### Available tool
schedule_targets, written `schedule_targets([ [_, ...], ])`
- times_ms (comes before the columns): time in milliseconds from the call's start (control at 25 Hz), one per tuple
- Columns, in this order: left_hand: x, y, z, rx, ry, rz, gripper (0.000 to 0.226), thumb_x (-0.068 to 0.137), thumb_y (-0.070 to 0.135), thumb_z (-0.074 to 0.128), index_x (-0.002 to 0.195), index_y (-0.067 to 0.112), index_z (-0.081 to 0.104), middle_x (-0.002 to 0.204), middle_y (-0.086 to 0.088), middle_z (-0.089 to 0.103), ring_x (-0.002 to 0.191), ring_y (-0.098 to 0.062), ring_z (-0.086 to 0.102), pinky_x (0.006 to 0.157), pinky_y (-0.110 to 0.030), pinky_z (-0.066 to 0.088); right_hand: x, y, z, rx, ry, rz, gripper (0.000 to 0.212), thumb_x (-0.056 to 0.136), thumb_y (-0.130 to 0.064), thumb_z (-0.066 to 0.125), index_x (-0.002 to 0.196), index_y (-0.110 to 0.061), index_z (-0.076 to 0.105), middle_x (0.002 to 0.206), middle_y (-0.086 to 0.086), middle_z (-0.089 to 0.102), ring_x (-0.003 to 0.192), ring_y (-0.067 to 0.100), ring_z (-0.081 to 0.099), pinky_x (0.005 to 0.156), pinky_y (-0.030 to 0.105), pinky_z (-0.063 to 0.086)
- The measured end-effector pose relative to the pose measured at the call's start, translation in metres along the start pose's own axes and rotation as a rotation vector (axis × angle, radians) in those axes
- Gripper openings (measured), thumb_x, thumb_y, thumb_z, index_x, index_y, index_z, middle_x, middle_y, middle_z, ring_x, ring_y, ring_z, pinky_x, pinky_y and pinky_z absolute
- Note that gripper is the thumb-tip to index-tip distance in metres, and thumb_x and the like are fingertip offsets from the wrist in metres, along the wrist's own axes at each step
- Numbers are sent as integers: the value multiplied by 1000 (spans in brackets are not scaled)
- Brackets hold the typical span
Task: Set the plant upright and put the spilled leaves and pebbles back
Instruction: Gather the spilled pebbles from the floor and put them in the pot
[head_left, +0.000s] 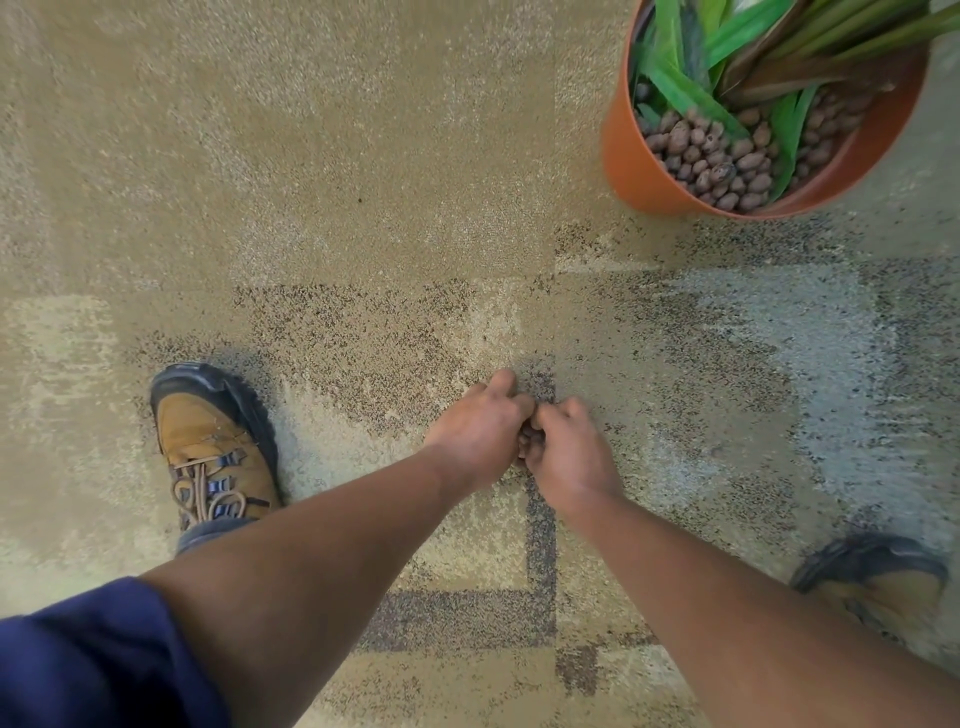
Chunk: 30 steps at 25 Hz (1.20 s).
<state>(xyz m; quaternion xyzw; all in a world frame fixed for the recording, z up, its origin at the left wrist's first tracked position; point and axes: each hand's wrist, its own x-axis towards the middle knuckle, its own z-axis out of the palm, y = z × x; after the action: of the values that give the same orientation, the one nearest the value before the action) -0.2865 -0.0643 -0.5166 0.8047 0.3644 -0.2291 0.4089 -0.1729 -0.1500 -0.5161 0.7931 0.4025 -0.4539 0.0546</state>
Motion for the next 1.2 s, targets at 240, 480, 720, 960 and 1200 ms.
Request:
schedule_targets([
  [240, -1, 3, 2, 9, 8, -26, 22, 94, 25, 71, 113, 24, 60, 104, 3, 39, 87, -15, 47, 78, -31, 57, -3, 4, -2, -123, -32, -71, 21, 97, -26, 68, 115, -17, 62, 115, 4, 49, 88, 16, 58, 81, 31, 60],
  [480, -1, 9, -1, -15, -2, -40, 16, 97, 21, 67, 113, 21, 63, 106, 1, 45, 92, -19, 53, 83, -37, 60, -1, 12, -10, -170, -77, -145, 15, 99, -24, 66, 111, -17, 64, 111, 4, 53, 91, 17, 58, 80, 32, 58],
  [720, -2, 4, -5, 32, 24, -7, 23, 95, 4, 63, 114, 17, 65, 107, 0, 49, 91, -18, 54, 80, -32, 60, -3, 34, -20, -92, 5, -107, 14, 97, -13, 66, 110, -17, 67, 113, 2, 61, 87, 15, 59, 81, 28, 60],
  [960, -4, -8, -14, 17, 18, 43, 24, 99, 10, 60, 120, 16, 69, 123, -7, 59, 107, -23, 64, 89, -31, 60, -1, 52, -34, 18, 22, -84, 10, 95, -7, 66, 102, -14, 69, 102, 2, 63, 83, 18, 67, 76, 30, 64],
  [1200, -1, -14, -17, -50, 60, 3, 37, 99, 0, 55, 123, 23, 70, 126, -2, 62, 111, -21, 67, 89, -26, 60, 3, 49, -41, 68, -24, -61, 15, 91, -4, 72, 88, -18, 70, 85, -7, 64, 76, 9, 66, 68, 26, 63],
])
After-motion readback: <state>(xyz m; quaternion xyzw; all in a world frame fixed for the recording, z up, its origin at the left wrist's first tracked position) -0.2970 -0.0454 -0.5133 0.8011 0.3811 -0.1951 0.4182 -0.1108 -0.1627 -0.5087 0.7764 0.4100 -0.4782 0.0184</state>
